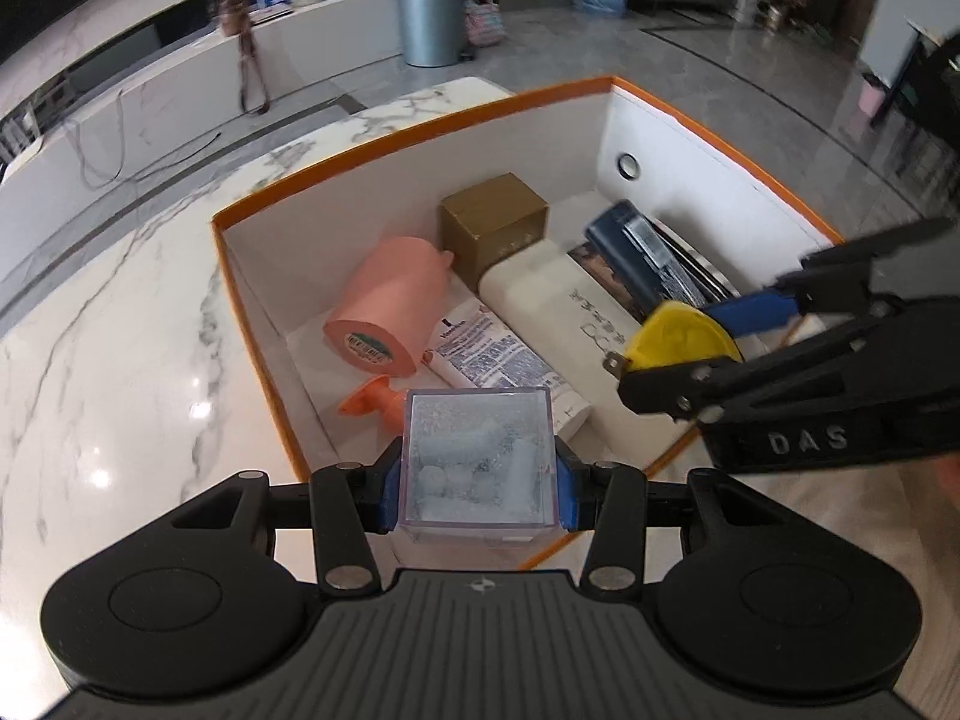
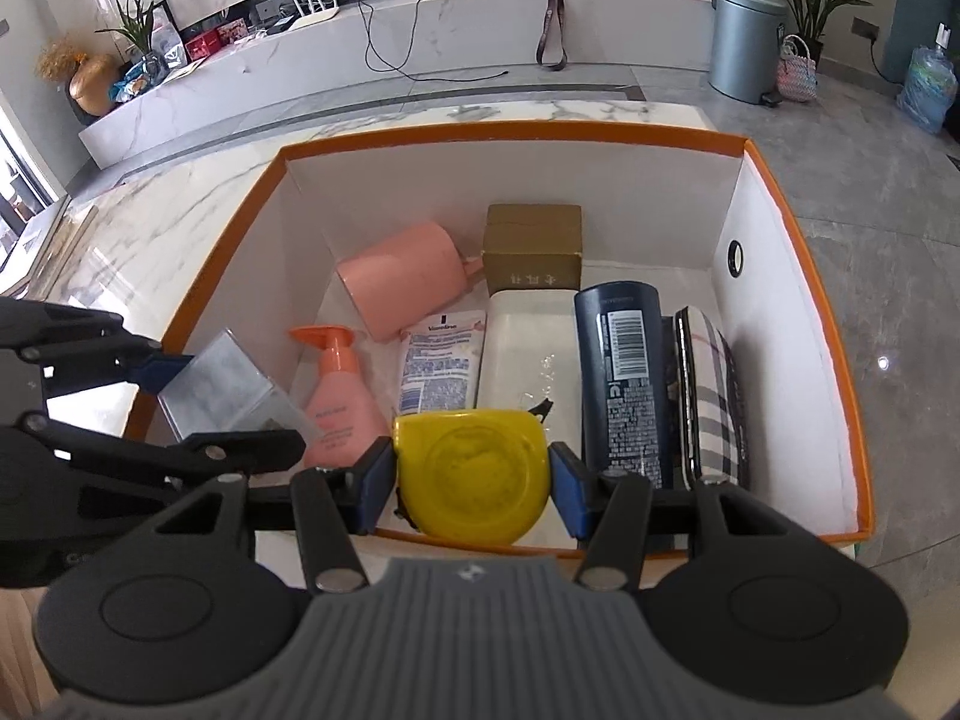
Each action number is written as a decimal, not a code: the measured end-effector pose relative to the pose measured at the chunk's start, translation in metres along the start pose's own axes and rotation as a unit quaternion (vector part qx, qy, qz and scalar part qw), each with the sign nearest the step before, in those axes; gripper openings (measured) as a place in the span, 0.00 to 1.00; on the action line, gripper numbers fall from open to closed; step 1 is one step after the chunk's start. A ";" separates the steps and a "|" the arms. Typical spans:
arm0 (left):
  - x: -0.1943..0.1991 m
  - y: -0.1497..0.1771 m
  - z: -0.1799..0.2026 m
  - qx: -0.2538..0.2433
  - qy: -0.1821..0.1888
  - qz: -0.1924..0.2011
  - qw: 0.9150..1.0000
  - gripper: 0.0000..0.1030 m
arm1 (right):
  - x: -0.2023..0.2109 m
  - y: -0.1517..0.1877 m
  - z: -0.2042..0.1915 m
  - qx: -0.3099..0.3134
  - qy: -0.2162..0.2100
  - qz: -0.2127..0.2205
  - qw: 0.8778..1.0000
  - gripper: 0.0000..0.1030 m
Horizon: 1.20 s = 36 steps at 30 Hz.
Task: Organize rigid objects
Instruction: 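Lower the cube box with the left tool while the right tool lowers the tape measure, then open both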
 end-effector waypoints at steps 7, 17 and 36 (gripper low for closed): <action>0.002 0.000 -0.008 -0.016 -0.014 -0.029 0.999 0.51 | 0.000 0.001 -0.002 0.001 -0.004 0.005 1.000 0.53; 0.001 0.001 -0.007 -0.013 -0.026 -0.023 0.999 0.54 | 0.001 0.000 -0.012 0.014 -0.006 0.012 1.000 0.53; 0.043 -0.004 -0.044 0.133 0.003 0.121 0.984 0.69 | 0.002 -0.001 -0.023 0.051 0.011 0.022 0.998 0.53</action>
Point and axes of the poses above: each gripper's, at about its wrist camera, not at the fingertips, and x roughly against the way its jaws point, z to its right, y to its underside, the point moved 5 cm from there along -x, roughly the way its jaws point, and after that the axes turned 2 degrees about y, right-handed, at the moved point
